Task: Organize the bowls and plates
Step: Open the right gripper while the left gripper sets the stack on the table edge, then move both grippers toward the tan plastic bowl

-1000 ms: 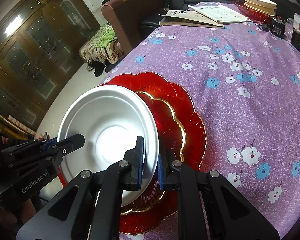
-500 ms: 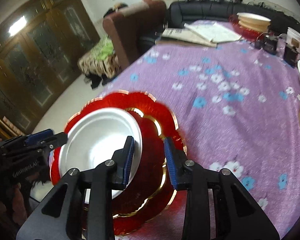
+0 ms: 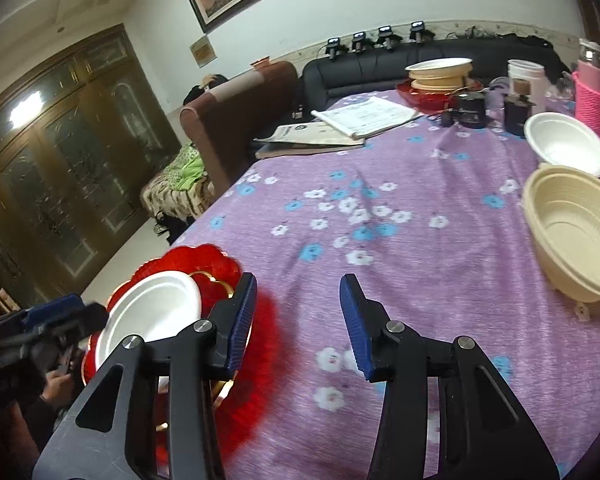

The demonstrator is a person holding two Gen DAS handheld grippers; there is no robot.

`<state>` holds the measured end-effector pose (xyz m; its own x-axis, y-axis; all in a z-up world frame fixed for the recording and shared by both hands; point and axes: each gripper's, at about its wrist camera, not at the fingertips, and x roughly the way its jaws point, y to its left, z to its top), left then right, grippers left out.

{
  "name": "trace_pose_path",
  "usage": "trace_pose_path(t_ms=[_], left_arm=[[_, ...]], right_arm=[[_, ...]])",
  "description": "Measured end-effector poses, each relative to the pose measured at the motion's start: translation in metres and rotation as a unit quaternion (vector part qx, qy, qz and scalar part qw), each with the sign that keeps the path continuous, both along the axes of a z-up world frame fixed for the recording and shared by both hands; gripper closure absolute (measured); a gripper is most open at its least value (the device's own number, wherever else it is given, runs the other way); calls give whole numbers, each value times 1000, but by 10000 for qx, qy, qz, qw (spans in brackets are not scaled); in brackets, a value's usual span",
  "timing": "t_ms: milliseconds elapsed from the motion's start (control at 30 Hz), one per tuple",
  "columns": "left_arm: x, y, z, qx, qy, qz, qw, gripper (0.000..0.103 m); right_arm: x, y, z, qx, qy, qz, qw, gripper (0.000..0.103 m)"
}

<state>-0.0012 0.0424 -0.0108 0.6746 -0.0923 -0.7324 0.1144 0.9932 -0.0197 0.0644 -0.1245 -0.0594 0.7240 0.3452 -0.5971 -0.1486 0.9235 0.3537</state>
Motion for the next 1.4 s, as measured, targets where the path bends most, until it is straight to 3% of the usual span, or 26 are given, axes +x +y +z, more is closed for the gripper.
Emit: trace_pose_path(t_ms=[367,600,767,833,900,967,1067,1133,1233,1300,1400], left_arm=[[-7,-110,-43,244,909,-1001,9905,45],[-13,-175,-35,318,1151,-1799,9764,45],[-8,-220,-20,70,1210,-2266,9664,45],[-1,-228,-16,186,1049,-2176,9702,44],[14,-228,-16,292,961,-1884,9769,44],[34,-223,-15,202,1010,-1549,9825,44],[63,-215,-12,306,999,-1070,9888,44],[85,-213,-9,260,1006,-821,9912,44],[113,-213,-9,129,1097,-598,9921,40],[123,-219,-13,356,1017,-523,9928,34],[135,-226,-25,544,1002,-468,9924,34]], right_arm=[[-29,-92,11,120,-253,-719,9970,59],[-83,-196,42,-29,-1159,-1506,9818,60],[-124,-281,51,-131,-1417,-2295,9628,37],[-128,-314,53,100,-1128,-2425,9635,37],[-118,-332,60,362,-748,-2197,9720,37],[-98,-334,63,607,-313,-1906,9793,37],[-55,-325,64,1189,310,-1501,9810,37],[-14,-315,61,1019,1014,-1618,9763,37],[25,-305,51,846,1580,-1806,9671,37],[47,-299,36,735,1975,-1911,9587,37],[56,-298,20,595,2117,-2139,9518,37]])
